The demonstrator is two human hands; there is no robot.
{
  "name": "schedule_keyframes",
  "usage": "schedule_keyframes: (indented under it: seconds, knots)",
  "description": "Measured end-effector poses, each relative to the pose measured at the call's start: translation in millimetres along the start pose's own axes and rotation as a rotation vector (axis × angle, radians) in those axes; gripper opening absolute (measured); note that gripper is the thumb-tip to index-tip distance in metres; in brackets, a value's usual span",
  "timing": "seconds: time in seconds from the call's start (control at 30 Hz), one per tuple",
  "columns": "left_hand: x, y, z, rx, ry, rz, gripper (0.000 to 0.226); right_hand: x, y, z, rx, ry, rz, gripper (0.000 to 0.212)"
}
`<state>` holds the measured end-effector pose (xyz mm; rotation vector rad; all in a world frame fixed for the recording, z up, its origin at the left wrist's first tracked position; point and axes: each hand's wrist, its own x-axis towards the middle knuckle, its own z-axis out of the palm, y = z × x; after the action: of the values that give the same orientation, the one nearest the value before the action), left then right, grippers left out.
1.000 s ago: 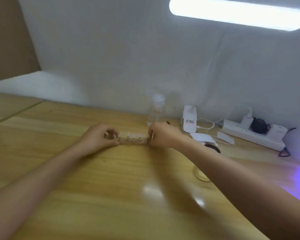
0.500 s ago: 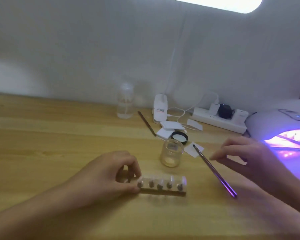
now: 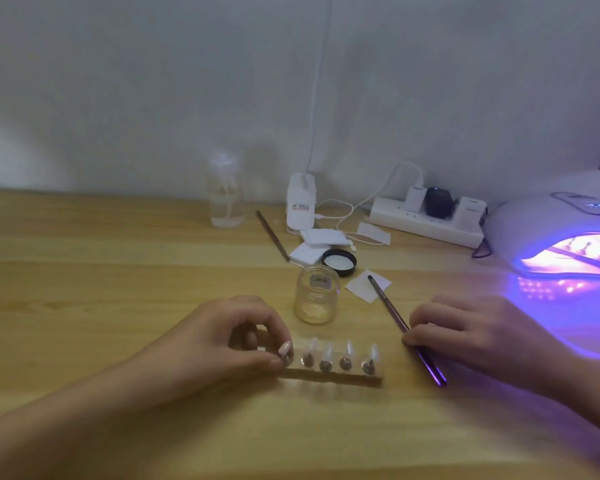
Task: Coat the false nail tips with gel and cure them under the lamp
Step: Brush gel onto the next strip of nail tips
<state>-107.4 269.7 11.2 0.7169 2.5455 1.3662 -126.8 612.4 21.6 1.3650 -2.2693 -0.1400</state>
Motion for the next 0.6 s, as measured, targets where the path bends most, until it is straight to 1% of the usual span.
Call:
schedule_keyframes:
  seconds: [0.03, 0.07, 0.17, 0.23, 0.27, 0.37, 0.43, 0.5, 0.53, 0.57, 0.6]
  knots:
    - [0, 1, 0, -0.011, 0.003, 0.000, 0.010, 0, 3, -1, -0.018, 0.015, -0.065, 0.031]
    - [0, 1, 0, -0.023, 0.011, 0.006, 0.009, -1, 6, -2, -0.026, 0.026, -0.105, 0.031]
    - [-2, 3, 2, -0.012, 0.019, 0.062, 0.008, 1, 15, -5, -0.032, 0.032, -0.123, 0.023]
    - [-4, 4, 4, 0.012, 0.032, 0.104, 0.012, 7, 19, -6, -0.046, -0.021, -0.093, 0.015]
    - [-5, 3, 4, 0.026, 0.041, 0.128, 0.015, 11, 19, -6, -0.057, -0.056, -0.087, 0.015]
    - [-8, 2, 6, 0.100, 0.064, 0.188, 0.022, 16, 19, 2, -0.100, -0.130, -0.152, 0.020]
    - [-10, 3, 7, 0.147, 0.078, 0.198, 0.020, 19, 21, 3, -0.122, -0.135, -0.210, 0.020]
    - [-12, 3, 9, 0.176, 0.093, 0.194, 0.019, 21, 24, 2, -0.134, -0.096, -0.239, 0.021]
    - [-12, 3, 9, 0.184, 0.102, 0.194, 0.020, 21, 26, 2, -0.116, -0.045, -0.215, 0.023]
    - [-12, 3, 9, 0.194, 0.114, 0.193, 0.021, 21, 27, 1, -0.060, 0.034, -0.144, 0.023]
    - [-12, 2, 10, 0.209, 0.121, 0.197, 0.021, 23, 25, -1, 0.046, 0.137, -0.011, 0.019]
